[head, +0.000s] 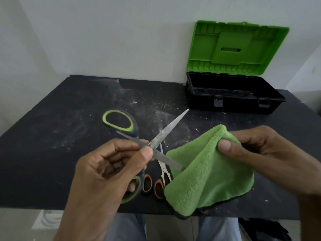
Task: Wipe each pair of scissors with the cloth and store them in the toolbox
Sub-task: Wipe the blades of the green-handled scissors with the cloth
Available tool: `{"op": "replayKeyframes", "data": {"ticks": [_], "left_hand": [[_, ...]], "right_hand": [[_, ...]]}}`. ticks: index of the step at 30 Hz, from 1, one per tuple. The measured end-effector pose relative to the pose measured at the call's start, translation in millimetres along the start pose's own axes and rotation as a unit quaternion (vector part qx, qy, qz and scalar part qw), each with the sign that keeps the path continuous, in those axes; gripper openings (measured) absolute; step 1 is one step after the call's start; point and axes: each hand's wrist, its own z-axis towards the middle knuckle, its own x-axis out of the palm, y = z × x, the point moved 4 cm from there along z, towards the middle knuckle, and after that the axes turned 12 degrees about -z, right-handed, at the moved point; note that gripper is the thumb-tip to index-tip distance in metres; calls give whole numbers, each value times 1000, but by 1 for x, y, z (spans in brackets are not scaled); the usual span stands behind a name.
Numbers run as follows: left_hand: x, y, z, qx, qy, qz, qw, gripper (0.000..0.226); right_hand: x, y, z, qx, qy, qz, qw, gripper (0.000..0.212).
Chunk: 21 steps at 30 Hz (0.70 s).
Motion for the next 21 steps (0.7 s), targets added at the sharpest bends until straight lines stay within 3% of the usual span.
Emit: {"op": "replayKeyframes", "data": {"ticks": [6,14,21], "left_hand": [[3,6,-1,-23,35,17,999,22],[0,4,3,-14,18,5,1000,22],[6,8,1,-9,0,-7,1000,22]], "right_hand": [[1,-1,1,4,-3,11,1000,30],[-6,-5,-3,9,-18,19,1000,30],[21,-4,0,22,50,-10,998,31]]}}
